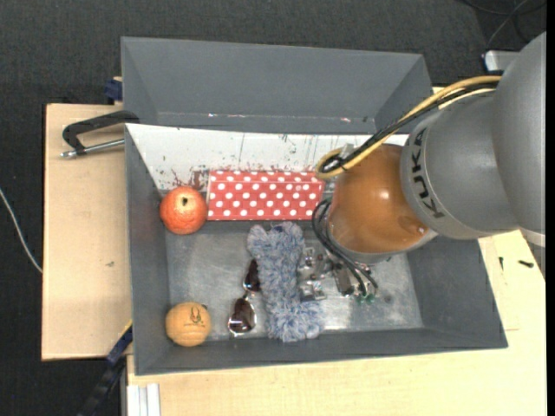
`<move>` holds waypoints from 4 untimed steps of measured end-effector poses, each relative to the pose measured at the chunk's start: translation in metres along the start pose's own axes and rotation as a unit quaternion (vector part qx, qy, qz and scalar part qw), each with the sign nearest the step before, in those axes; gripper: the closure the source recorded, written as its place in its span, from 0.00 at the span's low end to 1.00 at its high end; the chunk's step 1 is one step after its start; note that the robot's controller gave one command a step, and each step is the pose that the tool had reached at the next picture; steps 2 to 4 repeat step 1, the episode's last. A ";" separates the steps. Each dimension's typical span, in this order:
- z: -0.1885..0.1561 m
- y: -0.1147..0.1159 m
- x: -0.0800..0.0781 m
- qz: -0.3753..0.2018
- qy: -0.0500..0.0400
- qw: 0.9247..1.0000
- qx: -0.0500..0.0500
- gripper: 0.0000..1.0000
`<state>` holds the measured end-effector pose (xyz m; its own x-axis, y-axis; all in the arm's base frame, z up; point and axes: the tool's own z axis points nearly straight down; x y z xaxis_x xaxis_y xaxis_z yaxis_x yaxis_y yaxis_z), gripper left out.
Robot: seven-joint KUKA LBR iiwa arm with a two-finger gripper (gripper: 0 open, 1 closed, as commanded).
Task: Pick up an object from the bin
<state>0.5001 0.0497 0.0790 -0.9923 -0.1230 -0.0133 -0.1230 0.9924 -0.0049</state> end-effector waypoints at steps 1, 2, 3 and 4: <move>-0.166 0.007 -0.022 0.016 0.002 1.000 -0.003 1.00; -0.166 0.007 -0.022 0.016 0.002 1.000 -0.003 1.00; -0.166 0.007 -0.022 0.016 0.002 1.000 -0.003 1.00; -0.166 0.007 -0.022 0.016 0.002 1.000 -0.003 1.00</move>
Offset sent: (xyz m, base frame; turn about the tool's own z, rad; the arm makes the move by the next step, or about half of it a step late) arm 0.0000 0.0000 0.0000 0.0000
